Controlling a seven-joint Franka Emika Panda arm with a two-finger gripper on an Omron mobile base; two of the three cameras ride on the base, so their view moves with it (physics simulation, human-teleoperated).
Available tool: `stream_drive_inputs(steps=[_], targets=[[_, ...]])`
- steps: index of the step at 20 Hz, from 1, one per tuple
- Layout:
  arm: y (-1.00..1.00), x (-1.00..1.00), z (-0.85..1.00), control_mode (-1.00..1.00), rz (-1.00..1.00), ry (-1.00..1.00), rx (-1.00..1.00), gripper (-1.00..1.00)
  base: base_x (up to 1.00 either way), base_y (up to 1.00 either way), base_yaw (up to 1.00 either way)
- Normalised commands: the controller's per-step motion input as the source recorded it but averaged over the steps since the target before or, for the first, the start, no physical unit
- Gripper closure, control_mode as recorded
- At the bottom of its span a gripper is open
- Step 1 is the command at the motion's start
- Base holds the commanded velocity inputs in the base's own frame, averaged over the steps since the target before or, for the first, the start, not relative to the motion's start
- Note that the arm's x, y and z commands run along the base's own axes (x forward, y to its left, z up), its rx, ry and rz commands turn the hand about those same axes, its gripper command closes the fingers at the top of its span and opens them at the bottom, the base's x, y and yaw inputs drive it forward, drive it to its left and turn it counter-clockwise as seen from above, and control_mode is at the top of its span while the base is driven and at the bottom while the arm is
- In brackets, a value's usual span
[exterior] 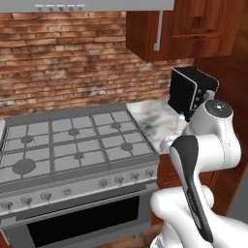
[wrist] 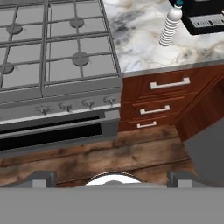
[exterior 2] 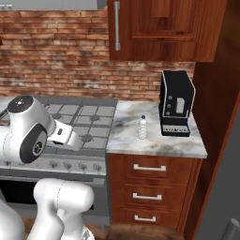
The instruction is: Take the bottled waters from the counter and place them in the freezer to freeze. Close the freezer door after placing the bottles.
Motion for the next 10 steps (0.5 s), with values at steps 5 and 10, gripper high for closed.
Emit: stream_drive_inputs(steps=[5,10], targets=[[0.0,0.0,0.0,1.0,0.0,0.0,0.0,-1.0,0.36,0.13,0.02],[0.0,0.0,0.0,1.0,0.0,0.0,0.0,-1.0,0.22,0.06,0.0]])
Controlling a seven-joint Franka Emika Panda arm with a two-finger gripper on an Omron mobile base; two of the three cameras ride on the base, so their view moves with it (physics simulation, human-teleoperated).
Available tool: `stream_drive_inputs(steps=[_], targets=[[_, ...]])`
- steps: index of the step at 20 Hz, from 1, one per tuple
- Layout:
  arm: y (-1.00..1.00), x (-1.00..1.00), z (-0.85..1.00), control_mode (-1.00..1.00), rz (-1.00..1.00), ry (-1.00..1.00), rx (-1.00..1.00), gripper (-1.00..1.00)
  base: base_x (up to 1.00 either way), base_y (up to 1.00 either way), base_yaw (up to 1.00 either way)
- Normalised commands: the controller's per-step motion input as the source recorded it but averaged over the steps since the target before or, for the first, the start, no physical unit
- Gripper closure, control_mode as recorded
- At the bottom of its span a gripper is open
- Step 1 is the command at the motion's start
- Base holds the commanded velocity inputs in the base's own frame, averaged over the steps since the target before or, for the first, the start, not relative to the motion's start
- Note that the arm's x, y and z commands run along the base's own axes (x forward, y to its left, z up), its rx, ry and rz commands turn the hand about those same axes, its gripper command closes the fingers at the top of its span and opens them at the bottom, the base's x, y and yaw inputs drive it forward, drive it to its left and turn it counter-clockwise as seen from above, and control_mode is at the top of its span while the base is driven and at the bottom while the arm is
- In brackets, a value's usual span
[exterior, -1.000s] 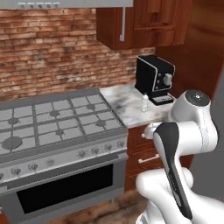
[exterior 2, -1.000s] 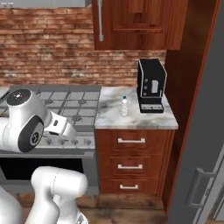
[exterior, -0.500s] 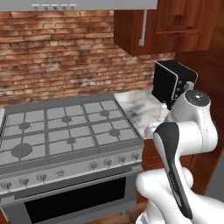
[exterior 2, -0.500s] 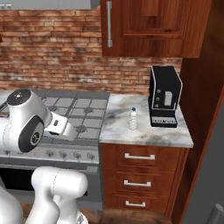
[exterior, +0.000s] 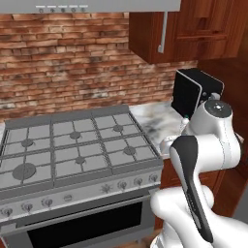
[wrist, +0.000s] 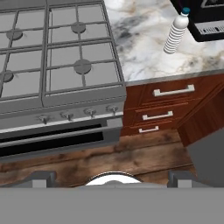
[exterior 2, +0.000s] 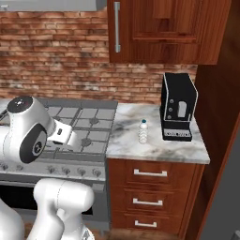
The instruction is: Take the bottled waters from the counter and place them in the freezer to freeze. Close the freezer door after placing the bottles.
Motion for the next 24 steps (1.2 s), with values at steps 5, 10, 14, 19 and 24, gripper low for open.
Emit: stream_drive_inputs(steps=[5,10,14,19,24], targets=[[0.0,0.0,0.0,1.0,0.0,0.0,0.0,-1.0,0.37,0.0,0.0],[0.0,0.0,0.0,1.0,0.0,0.0,0.0,-1.0,0.52,-0.01,0.0],[0.0,0.0,0.0,1.0,0.0,0.0,0.0,-1.0,0.29,0.0,0.0],[0.0,0.0,0.0,1.0,0.0,0.0,0.0,-1.0,0.23,0.0,0.0],[0.0,0.0,0.0,1.0,0.0,0.0,0.0,-1.0,0.3,0.0,0.0]])
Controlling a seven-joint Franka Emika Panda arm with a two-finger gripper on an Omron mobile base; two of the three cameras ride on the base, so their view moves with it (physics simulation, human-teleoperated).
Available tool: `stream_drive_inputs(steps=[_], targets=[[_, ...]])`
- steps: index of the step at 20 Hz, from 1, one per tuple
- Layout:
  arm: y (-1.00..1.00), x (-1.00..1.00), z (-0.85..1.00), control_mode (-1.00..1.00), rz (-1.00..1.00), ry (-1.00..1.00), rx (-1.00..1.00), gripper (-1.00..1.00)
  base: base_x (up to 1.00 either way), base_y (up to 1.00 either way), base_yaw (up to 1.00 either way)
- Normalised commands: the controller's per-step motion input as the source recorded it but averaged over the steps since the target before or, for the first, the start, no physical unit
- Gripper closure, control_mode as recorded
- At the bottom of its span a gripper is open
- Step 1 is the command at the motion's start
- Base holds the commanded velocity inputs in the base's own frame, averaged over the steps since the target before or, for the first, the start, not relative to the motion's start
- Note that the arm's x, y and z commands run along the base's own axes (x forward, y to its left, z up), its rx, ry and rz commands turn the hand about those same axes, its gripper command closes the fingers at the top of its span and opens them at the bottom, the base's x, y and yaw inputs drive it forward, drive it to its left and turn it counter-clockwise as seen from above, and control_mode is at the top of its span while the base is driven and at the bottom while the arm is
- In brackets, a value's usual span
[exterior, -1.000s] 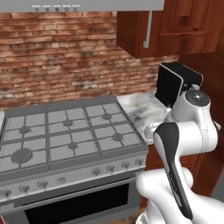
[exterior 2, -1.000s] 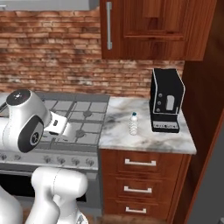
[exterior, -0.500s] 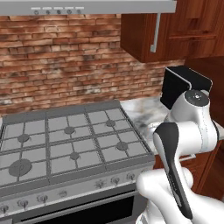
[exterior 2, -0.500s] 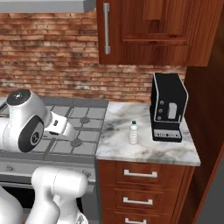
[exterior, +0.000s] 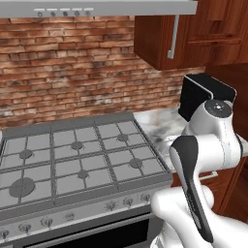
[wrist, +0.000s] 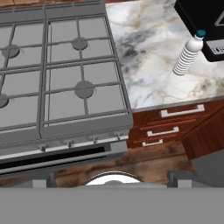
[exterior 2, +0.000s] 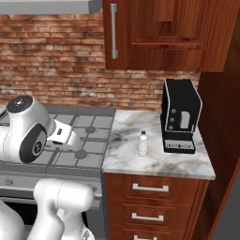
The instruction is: Take the bottled waters from the counter and place them in the freezer to freeze. Close the freezer door after placing the bottles.
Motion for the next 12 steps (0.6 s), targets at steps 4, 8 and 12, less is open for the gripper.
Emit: stream_drive_inputs(steps=[4,8,12], targets=[[0.0,0.0,0.0,1.0,0.0,0.0,0.0,-1.0,0.23,0.0,0.0],[0.0,0.0,0.0,1.0,0.0,0.0,0.0,-1.0,0.06,0.0,0.0],[0.0,0.0,0.0,1.0,0.0,0.0,0.0,-1.0,0.05,0.0,0.0]])
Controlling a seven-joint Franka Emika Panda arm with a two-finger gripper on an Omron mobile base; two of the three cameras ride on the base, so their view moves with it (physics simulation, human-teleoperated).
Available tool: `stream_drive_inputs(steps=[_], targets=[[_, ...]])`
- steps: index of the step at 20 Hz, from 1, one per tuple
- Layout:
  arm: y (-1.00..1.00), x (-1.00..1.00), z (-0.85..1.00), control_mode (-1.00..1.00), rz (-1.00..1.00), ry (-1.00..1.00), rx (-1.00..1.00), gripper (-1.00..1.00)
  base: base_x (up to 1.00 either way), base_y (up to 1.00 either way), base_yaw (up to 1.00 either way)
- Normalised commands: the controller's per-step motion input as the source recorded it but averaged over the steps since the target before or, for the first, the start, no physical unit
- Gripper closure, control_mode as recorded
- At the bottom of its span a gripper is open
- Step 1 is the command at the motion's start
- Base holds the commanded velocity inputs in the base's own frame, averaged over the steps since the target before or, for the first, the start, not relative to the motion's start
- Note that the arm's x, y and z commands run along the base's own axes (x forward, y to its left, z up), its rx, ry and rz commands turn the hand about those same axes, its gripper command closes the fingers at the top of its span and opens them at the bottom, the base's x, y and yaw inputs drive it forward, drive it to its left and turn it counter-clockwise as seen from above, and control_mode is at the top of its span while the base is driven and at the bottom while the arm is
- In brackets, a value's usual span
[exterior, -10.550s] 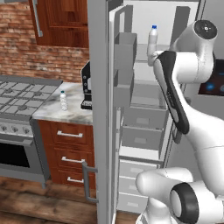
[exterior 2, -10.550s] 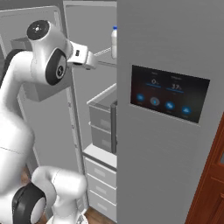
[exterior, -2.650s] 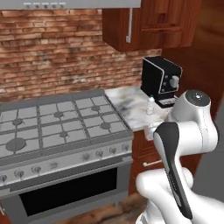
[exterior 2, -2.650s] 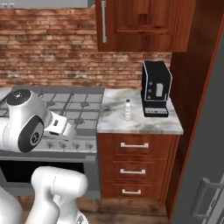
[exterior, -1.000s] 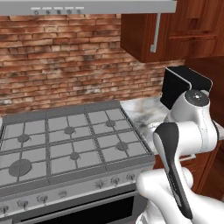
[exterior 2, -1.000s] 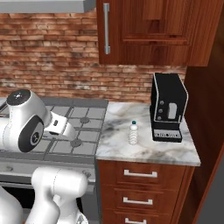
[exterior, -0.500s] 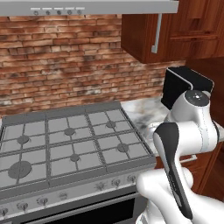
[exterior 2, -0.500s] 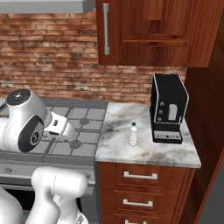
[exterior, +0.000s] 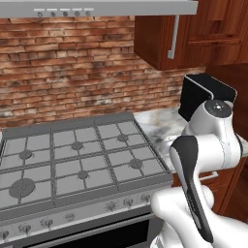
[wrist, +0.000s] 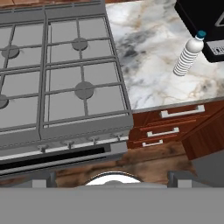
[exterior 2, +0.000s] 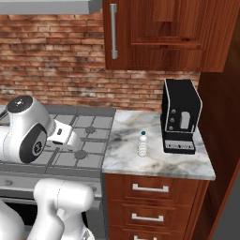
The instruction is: Take the bottled waters from the counter and place them in the freezer to freeze. Close the freezer door after placing the bottles.
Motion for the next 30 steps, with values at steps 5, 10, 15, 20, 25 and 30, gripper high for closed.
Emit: stream_drive_inputs(steps=[5,10,15,20,25,30], targets=[[0.0,0.0,0.0,-1.0,0.0,0.0,0.0,-1.0,0.0,0.0,0.0],[-0.1,0.0,0.0,-1.0,0.01,-0.06,0.0,-1.0,0.0,0.0,0.0],[-0.54,0.11,0.0,-1.0,0.02,-0.03,0.05,-1.0,0.0,0.0,0.0],[-0.66,0.4,0.0,-1.0,0.06,0.0,0.06,-1.0,0.0,0.0,0.0],[-0.52,0.28,-0.04,-1.0,0.07,-0.04,0.03,-1.0,0.0,0.0,0.0],[-0.48,0.23,-0.24,-1.0,0.06,-0.17,0.0,-1.0,0.0,0.0,0.0]])
